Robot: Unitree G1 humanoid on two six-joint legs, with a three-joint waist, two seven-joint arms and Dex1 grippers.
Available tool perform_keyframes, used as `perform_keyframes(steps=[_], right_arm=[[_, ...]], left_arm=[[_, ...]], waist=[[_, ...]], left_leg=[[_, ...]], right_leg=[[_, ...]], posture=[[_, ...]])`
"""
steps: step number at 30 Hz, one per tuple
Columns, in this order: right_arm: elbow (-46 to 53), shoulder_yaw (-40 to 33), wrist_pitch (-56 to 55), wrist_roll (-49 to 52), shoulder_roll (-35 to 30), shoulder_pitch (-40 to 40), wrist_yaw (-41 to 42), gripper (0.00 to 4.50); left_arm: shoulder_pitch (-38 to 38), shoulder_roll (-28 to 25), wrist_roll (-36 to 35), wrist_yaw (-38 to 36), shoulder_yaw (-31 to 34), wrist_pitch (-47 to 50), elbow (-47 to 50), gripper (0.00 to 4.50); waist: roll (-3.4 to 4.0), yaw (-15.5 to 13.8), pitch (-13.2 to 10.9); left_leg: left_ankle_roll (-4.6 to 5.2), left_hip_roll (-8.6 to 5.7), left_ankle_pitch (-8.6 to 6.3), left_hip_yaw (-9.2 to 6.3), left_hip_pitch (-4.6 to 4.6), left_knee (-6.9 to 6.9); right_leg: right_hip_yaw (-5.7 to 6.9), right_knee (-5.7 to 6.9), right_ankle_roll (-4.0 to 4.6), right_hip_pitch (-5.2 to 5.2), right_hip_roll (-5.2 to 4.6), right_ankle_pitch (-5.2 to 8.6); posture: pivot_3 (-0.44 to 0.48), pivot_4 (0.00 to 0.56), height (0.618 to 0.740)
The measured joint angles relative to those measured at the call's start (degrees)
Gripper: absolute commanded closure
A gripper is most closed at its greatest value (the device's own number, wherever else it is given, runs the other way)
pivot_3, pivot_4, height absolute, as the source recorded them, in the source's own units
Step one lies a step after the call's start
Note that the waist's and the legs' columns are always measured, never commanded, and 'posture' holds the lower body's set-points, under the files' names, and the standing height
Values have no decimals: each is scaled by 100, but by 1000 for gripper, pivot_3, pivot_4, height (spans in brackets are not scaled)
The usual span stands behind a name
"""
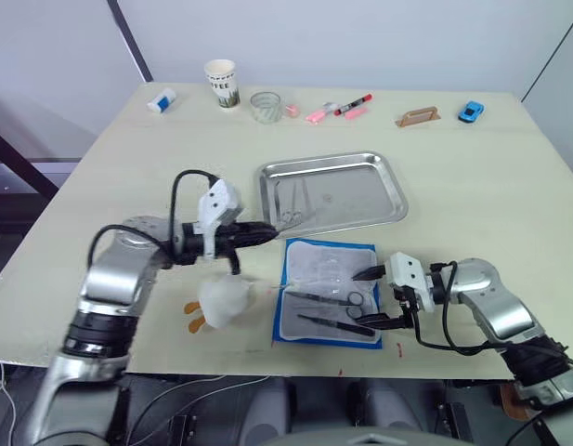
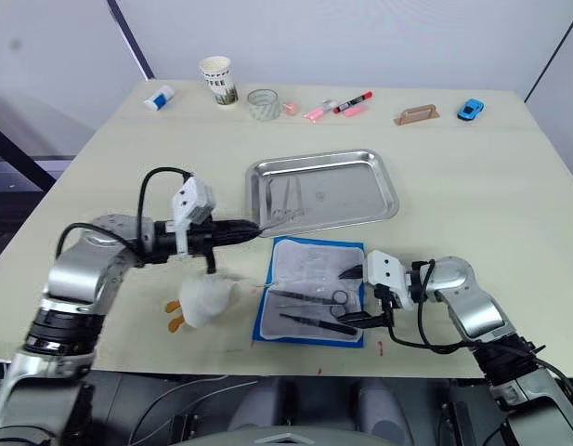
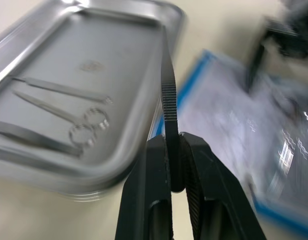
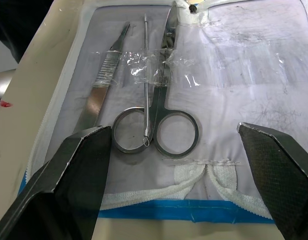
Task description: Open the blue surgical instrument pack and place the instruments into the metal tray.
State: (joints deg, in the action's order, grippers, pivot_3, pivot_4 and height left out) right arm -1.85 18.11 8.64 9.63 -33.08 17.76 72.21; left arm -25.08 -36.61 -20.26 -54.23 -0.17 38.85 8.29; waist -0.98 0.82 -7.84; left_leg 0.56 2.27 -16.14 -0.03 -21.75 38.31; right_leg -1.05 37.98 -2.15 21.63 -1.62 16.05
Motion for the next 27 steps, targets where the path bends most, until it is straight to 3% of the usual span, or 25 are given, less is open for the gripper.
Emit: perform_keyframes(steps=[3,6,13,17,24,27], right_arm=[[-16,-5,1,7,-22,13,36,104],[-20,-11,2,10,-41,16,49,104],[-42,14,9,9,-43,67,84,104],[-50,11,32,9,-60,87,118,104],[56,-5,126,12,-92,15,102,104],[115,1,186,12,-93,-20,91,104]], left_arm=[[-252,756,293,1384,-5,612,230,4457],[-496,1357,562,2317,-74,1048,257,4457],[-1323,2709,1097,3943,-322,1568,5,4457],[-1803,3641,1500,5176,-177,1581,-685,4457],[-2223,4421,1729,6139,51,1411,-1643,4457],[-2269,4458,1794,6461,75,1124,-2119,4457]], waist=[[-2,-9,1],[-2,-18,1],[-7,-9,3],[-7,-16,3],[-7,-28,2],[-6,-18,2]], left_leg=[[0,-5,0,-4,0,0],[0,-8,0,-6,-1,1],[-1,-12,1,-8,-1,1],[-1,-16,1,-12,-2,1],[-3,-18,2,-13,-3,1],[-4,-19,2,-11,-2,-1]], right_leg=[[2,0,-1,-3,-7,-1],[5,-1,-1,-4,-11,-1],[5,0,-1,-5,-11,-1],[3,-3,-2,-6,-14,-2],[7,-3,-2,-6,-17,-2],[4,-3,-2,-5,-18,-2]], posture=[[0,150,740],[0,150,740],[0,150,740],[0,150,740],[0,150,740],[0,150,740]])
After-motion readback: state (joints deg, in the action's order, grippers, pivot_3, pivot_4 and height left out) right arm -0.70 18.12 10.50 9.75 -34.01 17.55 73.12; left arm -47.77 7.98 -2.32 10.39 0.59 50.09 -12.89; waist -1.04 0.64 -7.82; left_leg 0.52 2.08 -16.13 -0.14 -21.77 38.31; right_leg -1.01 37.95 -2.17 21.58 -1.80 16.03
